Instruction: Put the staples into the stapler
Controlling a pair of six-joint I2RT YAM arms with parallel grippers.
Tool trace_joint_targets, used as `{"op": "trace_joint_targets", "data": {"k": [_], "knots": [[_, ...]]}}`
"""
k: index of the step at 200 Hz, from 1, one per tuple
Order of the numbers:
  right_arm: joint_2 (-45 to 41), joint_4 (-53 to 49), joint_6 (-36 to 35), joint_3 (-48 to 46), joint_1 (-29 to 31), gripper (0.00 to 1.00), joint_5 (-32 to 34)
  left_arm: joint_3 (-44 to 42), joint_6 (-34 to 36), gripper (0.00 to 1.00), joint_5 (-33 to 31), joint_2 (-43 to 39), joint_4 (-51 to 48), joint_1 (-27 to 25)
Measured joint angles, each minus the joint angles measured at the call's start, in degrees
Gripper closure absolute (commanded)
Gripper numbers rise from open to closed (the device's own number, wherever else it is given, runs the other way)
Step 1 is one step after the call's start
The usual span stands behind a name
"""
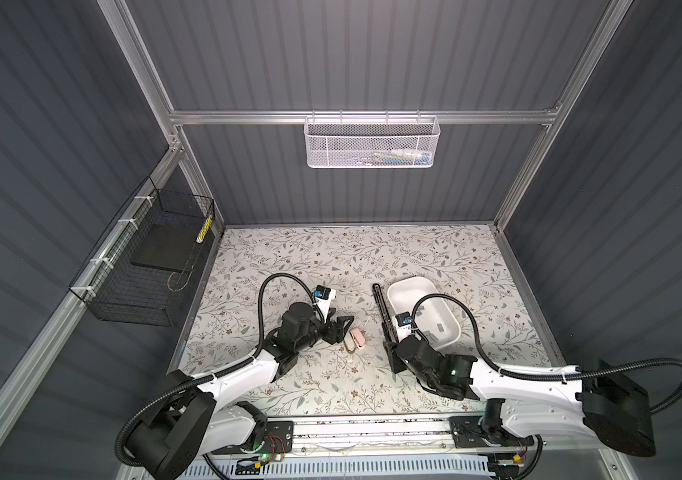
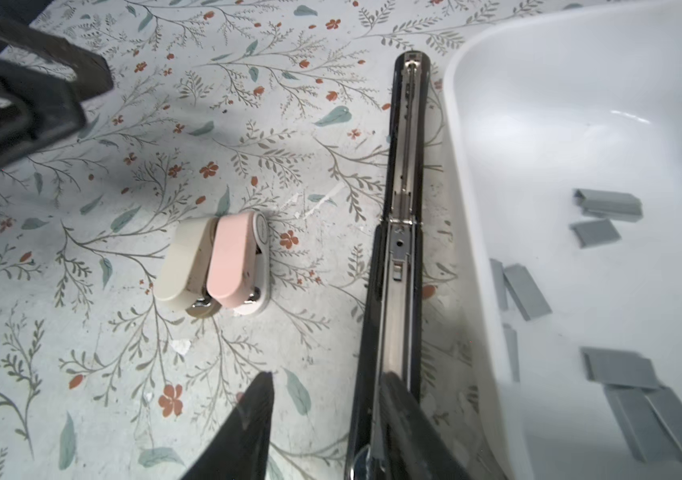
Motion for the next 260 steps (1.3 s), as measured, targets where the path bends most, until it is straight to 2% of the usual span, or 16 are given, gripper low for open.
{"op": "trace_joint_targets", "data": {"k": [43, 98, 127, 180, 225, 260], "knots": [[-0.8, -2.3, 0.8, -1.7, 0.0, 0.47, -0.9, -1.3, -1.3, 0.26, -1.2, -1.8, 0.0, 0.0], [1.7, -2.5, 1.0, -2.0, 0.0, 0.45, -1.8, -1.6, -2.2, 0.26, -2.1, -1.7, 1.0, 0.0], [5.1, -2.4, 0.5, -1.8, 0.0, 0.53, -0.9, -1.6, -2.6, 0.27, -2.5, -1.6, 1.1, 0.0], [9.0, -1.9, 0.1, -1.1, 0.0, 0.76, 1.1, 1.8, -4.1, 0.27, -7.5, 4.0, -3.0, 0.0], [9.2, -0.8, -0.7, -0.9, 0.2, 0.87, 1.2, 6.0, -6.0, 0.24, -12.7, 8.4, -5.9, 0.0], [10.7, 0.8, -2.6, -0.3, 0.2, 0.93, 0.6, 6.5, -6.7, 0.24, -13.9, 10.1, -6.2, 0.0]]}}
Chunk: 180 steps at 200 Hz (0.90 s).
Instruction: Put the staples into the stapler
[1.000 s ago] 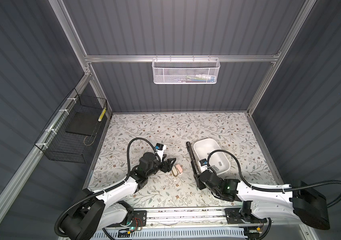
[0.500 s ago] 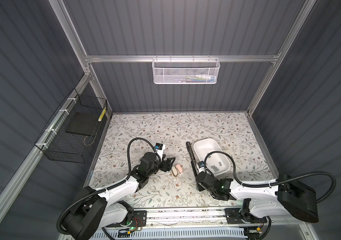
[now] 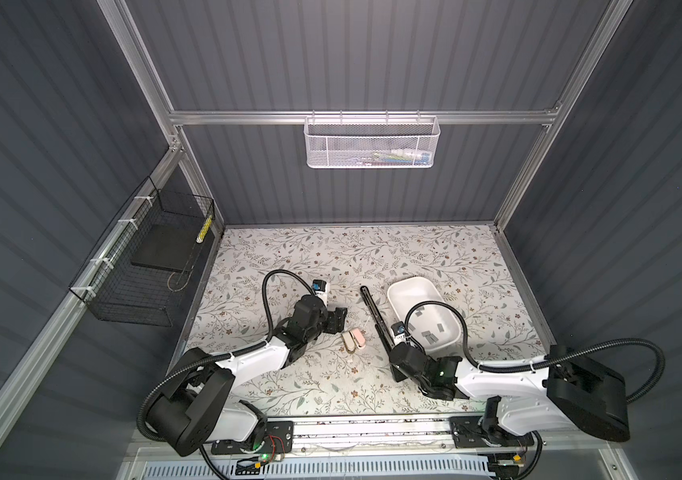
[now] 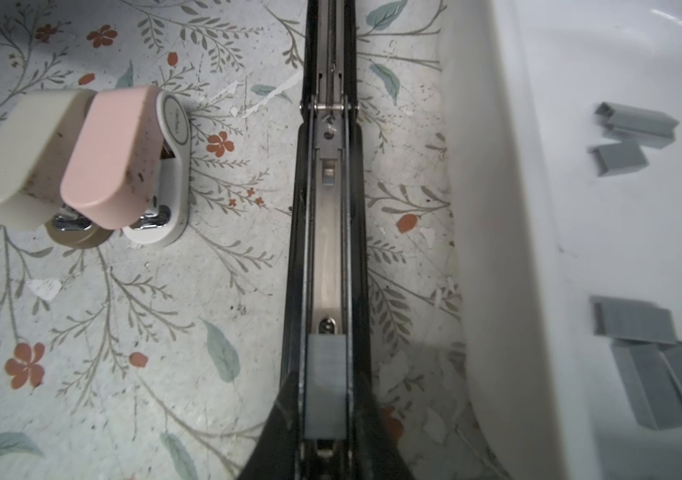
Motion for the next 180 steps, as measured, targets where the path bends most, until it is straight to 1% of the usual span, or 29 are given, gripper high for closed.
{"op": "trace_joint_targets", "data": {"k": [12, 25, 45, 69, 93, 113, 127, 158, 180], "knots": [[1.0, 0.4, -0.6, 0.8, 0.0, 0.93, -0.1, 0.5, -0.5, 0.23, -0.5, 0.8, -0.3, 0.0], [1.9, 1.1, -1.2, 1.6, 0.0, 0.94, -0.4, 1.4, -1.7, 0.21, -1.7, 1.8, -1.2, 0.0], [3.2, 1.7, -1.7, 3.1, -0.1, 0.94, -1.5, 4.7, -5.1, 0.2, -5.9, 3.5, -5.3, 0.0], [4.6, 2.1, -1.8, 5.0, -1.1, 0.96, -4.4, 10.9, -9.7, 0.19, -11.9, 5.8, -12.0, 0.0], [5.8, 2.5, -1.5, 6.5, -2.7, 0.97, -7.0, 14.1, -11.6, 0.18, -15.0, 7.5, -15.1, 0.0], [6.5, 3.0, -0.8, 6.8, -3.7, 0.98, -8.3, 14.2, -12.0, 0.17, -14.9, 8.5, -16.1, 0.0], [6.9, 3.4, -0.5, 7.1, -4.1, 0.98, -8.9, 14.2, -12.0, 0.16, -13.7, 9.2, -16.0, 0.0], [7.2, 4.2, 0.1, 7.2, -4.7, 0.99, -10.1, 14.2, -12.2, 0.16, -9.4, 10.8, -15.6, 0.0], [7.2, 4.5, 0.5, 7.2, -4.9, 0.99, -10.7, 14.9, -12.3, 0.16, -5.8, 13.9, -14.4, 0.0]]}}
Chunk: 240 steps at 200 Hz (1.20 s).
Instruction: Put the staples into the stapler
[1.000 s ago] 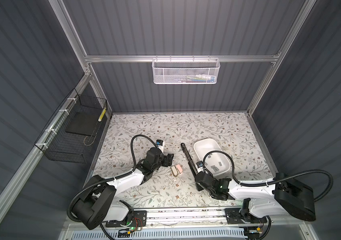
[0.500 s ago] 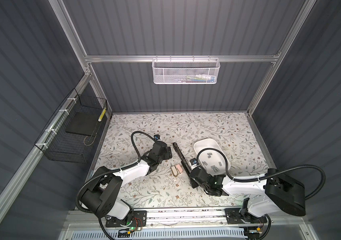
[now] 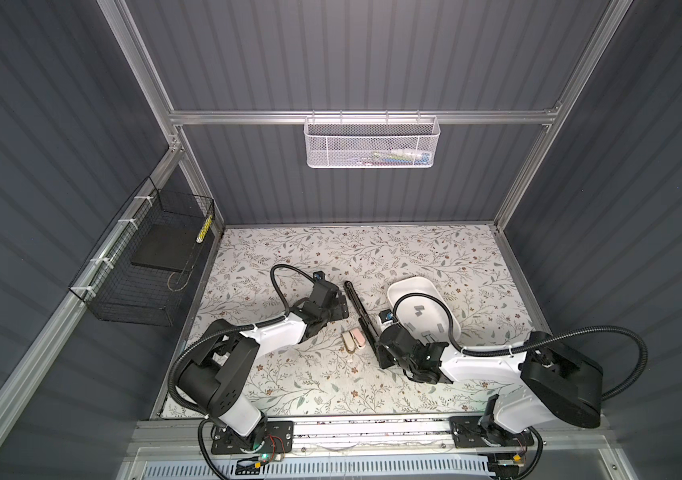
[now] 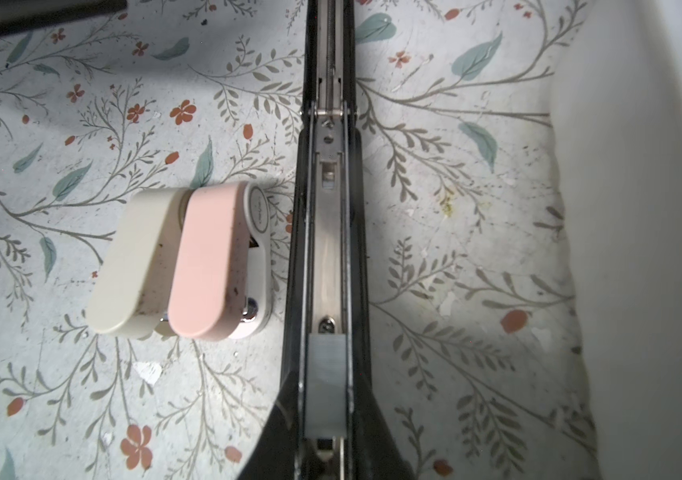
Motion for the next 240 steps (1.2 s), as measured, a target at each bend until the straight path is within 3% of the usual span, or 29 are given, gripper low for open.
{"op": "trace_joint_targets", "data": {"k": [119, 204, 240], "knots": [[-0.8, 1.0, 0.3, -1.2, -0.4, 1.0, -0.7, 9.5, -4.6, 0.19, 10.9, 13.9, 8.0, 0.0], [-2.2, 1.0, 0.3, -2.2, -0.4, 1.0, -1.1, 12.1, -8.7, 0.19, 13.3, 16.9, 10.8, 0.6], [-2.2, 1.9, 0.3, -2.9, -0.7, 1.0, -1.1, 12.1, -11.6, 0.19, 18.2, 18.6, 15.2, 3.1]]}}
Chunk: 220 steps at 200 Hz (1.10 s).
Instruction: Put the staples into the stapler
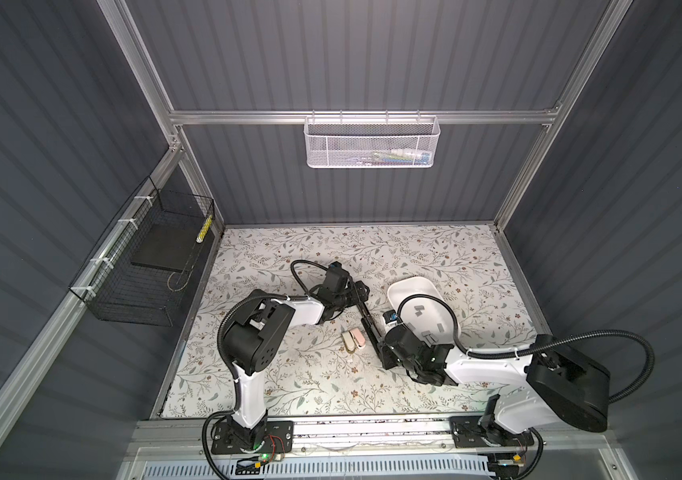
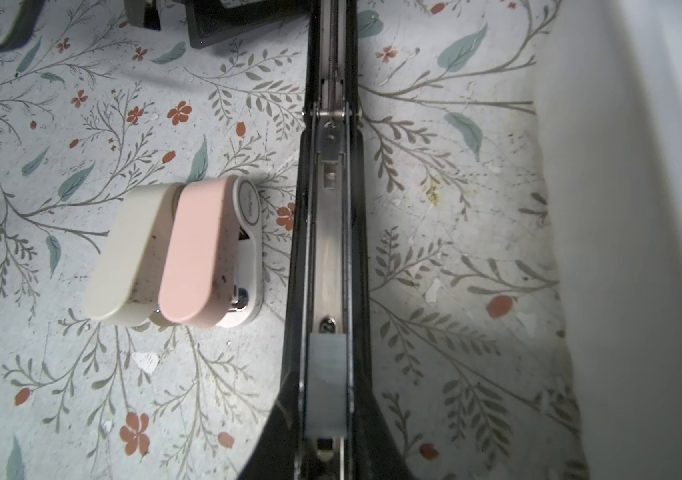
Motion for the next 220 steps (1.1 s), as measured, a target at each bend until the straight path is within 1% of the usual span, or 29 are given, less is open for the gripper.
{"op": "trace_joint_targets", "data": {"k": [41, 64, 79, 123, 141, 156, 189, 206, 220], "knots": [[0.0, 1.9, -0.1, -0.8, 0.0, 1.0, -0.6, -0.6, -5.7, 0.19, 10.0, 4.1, 10.7, 4.0], [0.0, 2.6, 0.0, -1.1, 0.0, 1.0, -0.9, -1.1, -7.7, 0.19, 13.4, 5.3, 14.5, 5.3], [0.0, 2.6, 0.0, -1.1, 0.0, 1.0, -0.9, -1.2, -8.1, 0.19, 13.9, 5.5, 15.4, 5.4], [0.3, 3.3, -0.9, -1.4, 0.1, 1.0, -0.9, -2.0, -8.4, 0.27, 15.9, 6.2, 18.1, 5.7], [0.9, 4.9, -1.8, -2.0, 0.5, 1.0, -0.4, -2.7, -8.4, 0.28, 17.0, 6.3, 19.3, 5.8], [1.3, 6.0, -2.4, -2.4, 1.0, 1.0, 0.3, -3.1, -8.4, 0.35, 17.4, 6.3, 19.6, 5.7], [1.7, 8.5, -3.6, -3.6, 1.9, 1.0, 1.5, -5.0, -7.9, 0.44, 17.6, 5.9, 21.2, 5.8], [1.8, 9.8, -4.3, -4.2, 2.3, 1.0, 1.8, -6.6, -7.5, 0.48, 18.0, 5.2, 21.5, 5.7], [1.8, 11.5, -4.7, -5.1, 2.6, 1.0, 1.9, -7.9, -7.0, 0.48, 18.1, 4.1, 21.6, 5.7]]}}
